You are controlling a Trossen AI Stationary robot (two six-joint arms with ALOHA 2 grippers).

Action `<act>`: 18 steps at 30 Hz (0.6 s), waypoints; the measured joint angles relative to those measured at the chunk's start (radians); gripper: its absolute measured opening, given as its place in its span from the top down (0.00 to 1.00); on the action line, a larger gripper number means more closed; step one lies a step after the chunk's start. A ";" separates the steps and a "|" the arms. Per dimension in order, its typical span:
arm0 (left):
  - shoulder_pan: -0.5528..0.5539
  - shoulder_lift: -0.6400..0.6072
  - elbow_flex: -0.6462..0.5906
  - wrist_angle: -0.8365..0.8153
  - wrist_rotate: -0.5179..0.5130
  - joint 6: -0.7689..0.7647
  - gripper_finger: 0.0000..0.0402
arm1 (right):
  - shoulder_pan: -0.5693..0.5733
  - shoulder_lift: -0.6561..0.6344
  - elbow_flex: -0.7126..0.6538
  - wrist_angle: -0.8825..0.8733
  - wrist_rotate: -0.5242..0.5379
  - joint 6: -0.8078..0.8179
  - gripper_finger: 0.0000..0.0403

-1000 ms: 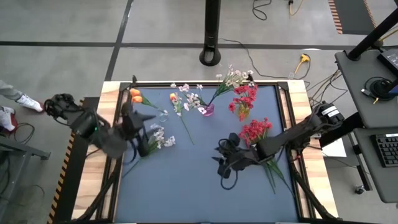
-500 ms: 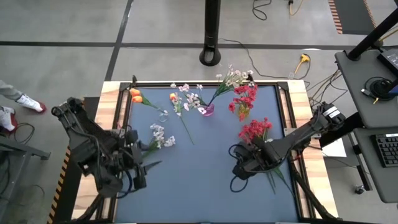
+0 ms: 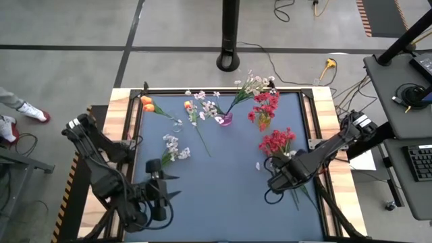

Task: Sort flowers into vase by color
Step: Prepare the red flowers

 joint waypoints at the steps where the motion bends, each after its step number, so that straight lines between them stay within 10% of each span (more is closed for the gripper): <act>1: 0.000 0.008 0.000 0.001 0.010 0.000 0.52 | 0.000 -0.008 -0.003 0.000 -0.010 0.000 0.56; 18: 0.017 0.134 -0.002 -0.012 0.039 0.011 0.52 | -0.026 -0.040 -0.114 -0.028 -0.001 0.036 0.43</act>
